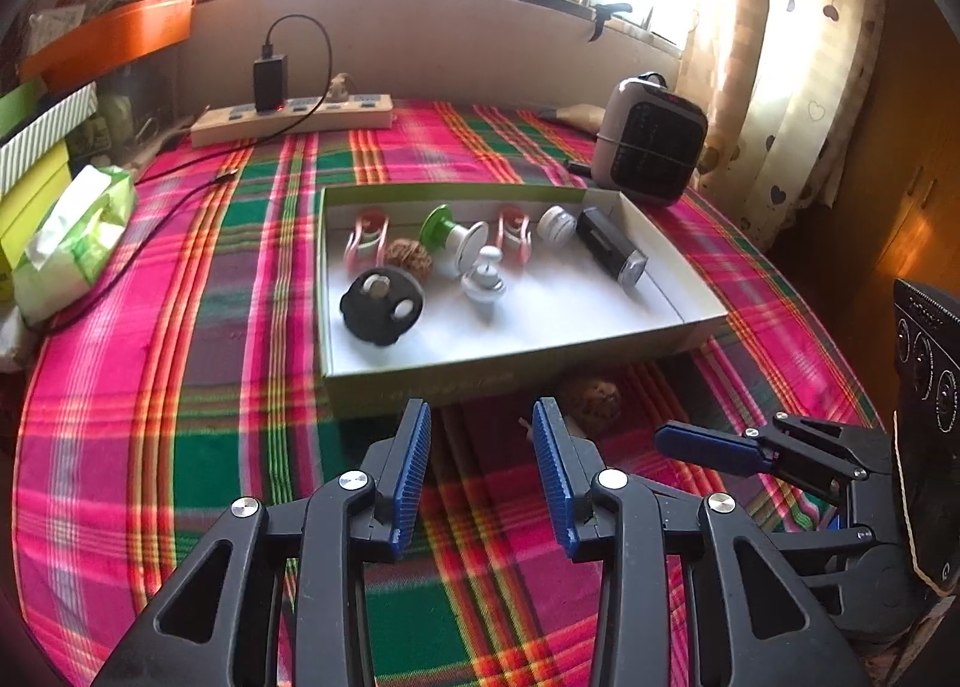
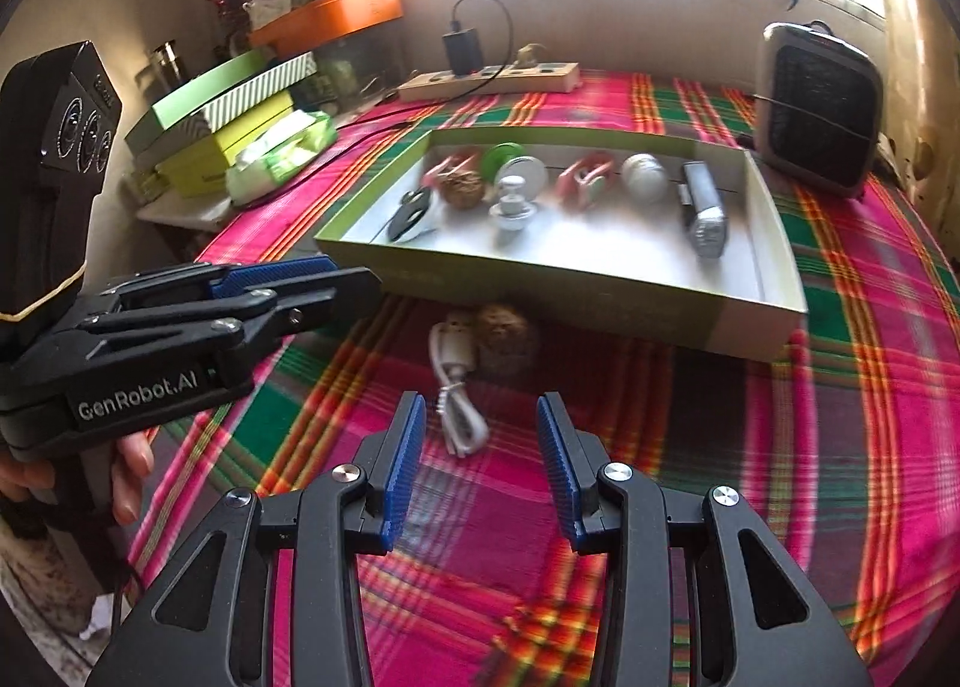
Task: Organize objects
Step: 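Withdraw both grippers from the box toward the walnut and white cable, then grasp the white USB cable with the left gripper, then grasp the walnut with the right gripper while the left gripper holds the cable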
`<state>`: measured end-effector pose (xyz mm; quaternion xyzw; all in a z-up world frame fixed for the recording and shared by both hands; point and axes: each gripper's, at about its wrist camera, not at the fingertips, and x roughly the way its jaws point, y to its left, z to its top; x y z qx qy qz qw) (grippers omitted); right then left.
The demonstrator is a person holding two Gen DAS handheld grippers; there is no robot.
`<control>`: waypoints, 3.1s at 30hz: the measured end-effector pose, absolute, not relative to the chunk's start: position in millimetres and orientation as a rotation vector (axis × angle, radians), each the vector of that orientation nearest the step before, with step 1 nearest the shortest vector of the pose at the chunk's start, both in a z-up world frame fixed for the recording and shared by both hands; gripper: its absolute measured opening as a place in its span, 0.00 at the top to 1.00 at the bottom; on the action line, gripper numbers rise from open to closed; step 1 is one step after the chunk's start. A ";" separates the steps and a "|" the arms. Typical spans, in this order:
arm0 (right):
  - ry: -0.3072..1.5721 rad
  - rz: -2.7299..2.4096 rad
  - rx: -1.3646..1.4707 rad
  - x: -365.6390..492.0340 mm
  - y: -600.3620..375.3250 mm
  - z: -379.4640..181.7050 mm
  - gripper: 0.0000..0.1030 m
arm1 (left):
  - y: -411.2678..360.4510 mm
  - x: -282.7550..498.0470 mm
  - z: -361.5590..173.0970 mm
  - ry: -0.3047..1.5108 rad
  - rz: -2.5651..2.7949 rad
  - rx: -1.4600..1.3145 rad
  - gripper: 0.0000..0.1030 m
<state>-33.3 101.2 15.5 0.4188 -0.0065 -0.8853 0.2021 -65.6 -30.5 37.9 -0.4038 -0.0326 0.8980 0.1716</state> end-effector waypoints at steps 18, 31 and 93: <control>-0.032 -2.308 1.136 -31.1 75.5 8.3 0.61 | -50.2 -60.6 32.9 -0.150 2.581 -1.196 0.67; -0.031 -2.558 1.138 -28.7 132.2 21.7 0.61 | -16.0 -58.5 22.7 -0.089 2.458 -1.224 0.67; 0.093 -2.534 1.194 -52.8 100.3 12.2 0.61 | -37.2 -68.5 9.6 -0.015 2.585 -1.233 0.83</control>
